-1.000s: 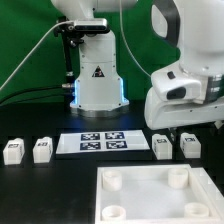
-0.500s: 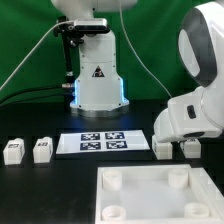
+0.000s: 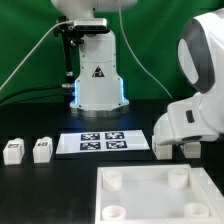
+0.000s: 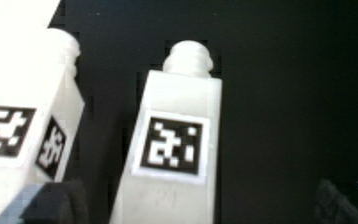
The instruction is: Assemble one leg
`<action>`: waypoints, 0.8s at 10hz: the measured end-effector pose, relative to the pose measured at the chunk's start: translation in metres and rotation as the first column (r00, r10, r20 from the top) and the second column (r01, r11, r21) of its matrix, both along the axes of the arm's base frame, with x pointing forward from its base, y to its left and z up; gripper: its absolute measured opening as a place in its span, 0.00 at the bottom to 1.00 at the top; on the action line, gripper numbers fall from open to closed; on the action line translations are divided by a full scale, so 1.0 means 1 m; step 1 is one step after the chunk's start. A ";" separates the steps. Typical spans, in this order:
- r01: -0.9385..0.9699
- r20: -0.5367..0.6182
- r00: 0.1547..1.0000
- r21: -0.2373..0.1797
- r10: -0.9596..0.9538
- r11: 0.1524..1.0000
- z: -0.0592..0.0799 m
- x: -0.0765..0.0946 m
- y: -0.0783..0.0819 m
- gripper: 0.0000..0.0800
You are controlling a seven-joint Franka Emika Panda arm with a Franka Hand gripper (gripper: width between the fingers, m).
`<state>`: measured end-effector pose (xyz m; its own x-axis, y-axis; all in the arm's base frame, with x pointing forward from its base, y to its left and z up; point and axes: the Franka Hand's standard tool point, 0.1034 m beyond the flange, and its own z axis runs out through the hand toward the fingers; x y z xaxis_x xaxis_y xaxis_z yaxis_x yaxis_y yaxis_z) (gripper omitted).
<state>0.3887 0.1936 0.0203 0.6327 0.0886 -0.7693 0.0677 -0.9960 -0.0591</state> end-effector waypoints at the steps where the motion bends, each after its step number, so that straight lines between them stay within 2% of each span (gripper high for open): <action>1: -0.004 0.007 1.000 0.002 0.004 1.000 -0.005 -0.003 0.000 0.81; 5: 0.002 0.005 1.000 -0.001 -0.002 1.000 -0.010 -0.005 -0.003 0.81; 6: 0.002 0.005 1.000 -0.001 -0.002 1.000 -0.010 -0.005 -0.003 0.67; 7: 0.002 0.005 1.000 -0.001 -0.002 1.000 -0.010 -0.005 -0.003 0.47; 8: 0.002 0.004 1.000 -0.001 -0.002 1.000 -0.010 -0.005 -0.003 0.47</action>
Offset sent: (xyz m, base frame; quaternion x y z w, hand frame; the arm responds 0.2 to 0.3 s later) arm 0.0031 -0.0037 -0.0075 -0.0250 0.0150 0.0142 0.9995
